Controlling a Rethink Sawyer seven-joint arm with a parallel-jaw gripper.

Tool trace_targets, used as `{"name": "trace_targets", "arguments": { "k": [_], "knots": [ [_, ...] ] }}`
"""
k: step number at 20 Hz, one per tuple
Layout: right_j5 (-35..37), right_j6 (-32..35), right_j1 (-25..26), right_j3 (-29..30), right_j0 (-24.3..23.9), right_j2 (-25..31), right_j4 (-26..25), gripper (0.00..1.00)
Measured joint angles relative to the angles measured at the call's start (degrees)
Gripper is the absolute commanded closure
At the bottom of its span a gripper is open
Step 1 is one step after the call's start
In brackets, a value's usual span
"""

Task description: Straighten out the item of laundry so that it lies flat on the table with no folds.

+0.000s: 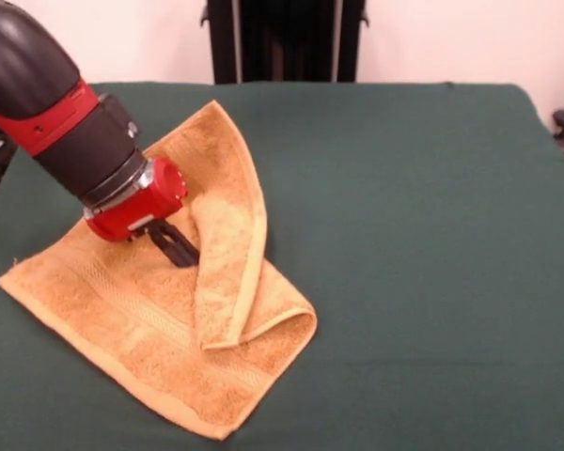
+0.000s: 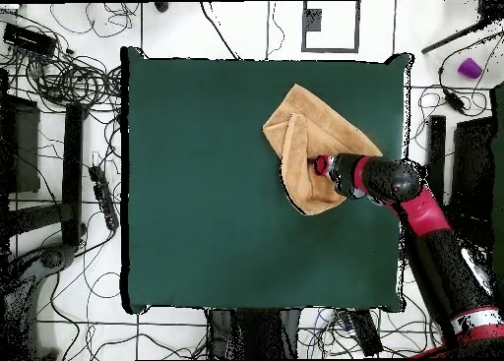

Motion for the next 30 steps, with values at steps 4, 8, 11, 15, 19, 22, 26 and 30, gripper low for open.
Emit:
{"name": "trace_targets", "arguments": {
  "k": [4,8,11,15,19,22,26,30],
  "knots": [
    [-5.2,0.0,0.4,0.5,0.1,1.0,0.0,1.00],
    [-13.5,0.0,0.6,1.0,1.1,1.4,-0.2,1.00],
    [-19.2,0.0,0.3,1.0,2.9,1.1,-0.2,1.00],
    [-25.1,0.0,-0.2,1.0,5.4,0.1,-0.2,1.00],
    [-28.6,0.0,-0.3,1.4,6.0,0.1,-0.2,1.00],
    [-30.9,0.0,-0.8,3.2,5.3,0.1,-0.2,1.00],
    [-32.1,0.0,-1.6,5.5,4.5,0.1,-0.2,1.00],
    [-32.3,0.0,-3.2,8.5,3.6,0.0,-0.2,1.00]
  ]
}}
